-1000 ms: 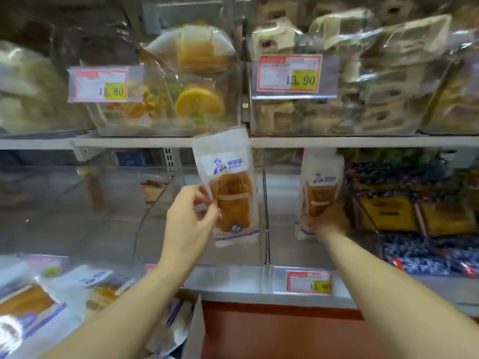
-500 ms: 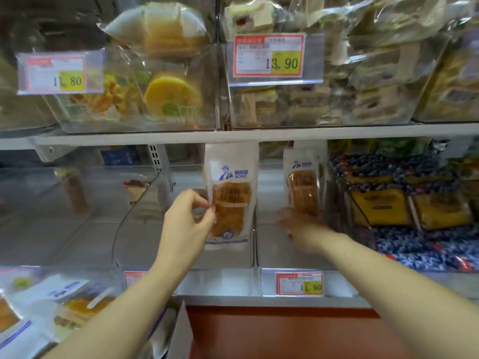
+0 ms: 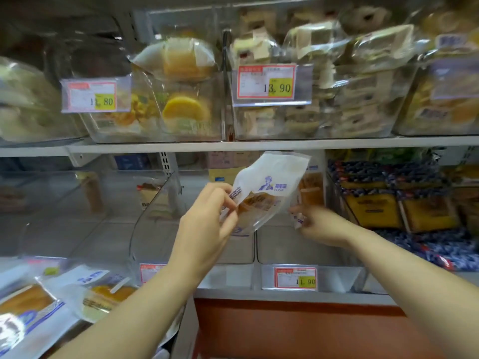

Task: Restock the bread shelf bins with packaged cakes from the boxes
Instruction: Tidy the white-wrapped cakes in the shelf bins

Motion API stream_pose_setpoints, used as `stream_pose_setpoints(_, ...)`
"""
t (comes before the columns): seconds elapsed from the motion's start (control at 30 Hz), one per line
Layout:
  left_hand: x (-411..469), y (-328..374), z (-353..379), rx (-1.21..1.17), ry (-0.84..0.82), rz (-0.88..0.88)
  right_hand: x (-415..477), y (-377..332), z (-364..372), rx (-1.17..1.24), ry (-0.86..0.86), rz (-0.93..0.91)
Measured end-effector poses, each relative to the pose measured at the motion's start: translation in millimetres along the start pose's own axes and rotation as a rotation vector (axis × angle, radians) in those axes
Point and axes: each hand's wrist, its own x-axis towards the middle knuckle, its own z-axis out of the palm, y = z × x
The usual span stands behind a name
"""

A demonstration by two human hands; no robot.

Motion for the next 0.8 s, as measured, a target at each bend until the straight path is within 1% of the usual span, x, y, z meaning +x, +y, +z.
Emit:
stream_pose_setpoints(0.07, 0.2, 17.7, -2.8, -0.005, -0.014, 0.046, -29.6, -18.0, -12.6, 0.175, -0.017, -0.138)
stream_pose_setpoints(0.13, 1.0, 34.8, -3.0, -0.021, -0.017, 0.078, -60.3, -34.8, -23.9, 0.442, -0.034, -0.259)
stream_pose_setpoints(0.2, 0.8, 52.5, 2.0, -0.059, -0.026, 0.075, -84.9, -46.3, -32.4, 0.645, 0.046, -0.284)
stream_pose_setpoints(0.27, 0.4, 68.3, 11.0, -0.121, -0.04, 0.064, -100.9, -49.2, -40.7, 0.705, 0.171, -0.263)
stream_pose_setpoints(0.37, 3.1, 80.1, 28.6, -0.235, -0.08, -0.039, -111.8, -40.5, -50.0, 0.636, 0.317, -0.248)
stream_pose_setpoints(0.47, 4.7, 77.0, 54.9, -0.21, -0.162, -0.216, -106.9, -22.0, -48.4, 0.558, 0.403, -0.182)
stream_pose_setpoints(0.57, 6.1, 66.8, 88.5, -0.174, -0.268, -0.464, -90.1, 2.1, -39.4, 0.379, 0.41, -0.088)
stream_pose_setpoints(0.67, 13.9, 51.3, 123.8, -0.19, -0.306, -0.617, -76.3, 25.0, -34.1, 0.155, 0.447, 0.046)
stream_pose_setpoints(0.73, 20.0, 36.0, 150.2, -0.237, -0.353, -0.725, -74.4, 38.4, -31.8, -0.026, 0.491, 0.074)
stream_pose_setpoints(0.77, 23.4, 28.4, 162.6, -0.243, -0.374, -0.768, -73.7, 45.5, -30.4, -0.088, 0.476, 0.085)
stream_pose_setpoints(0.8, 27.1, 20.7, 175.0, -0.238, -0.383, -0.8, -72.9, 51.3, -29.1, -0.096, 0.443, 0.1)
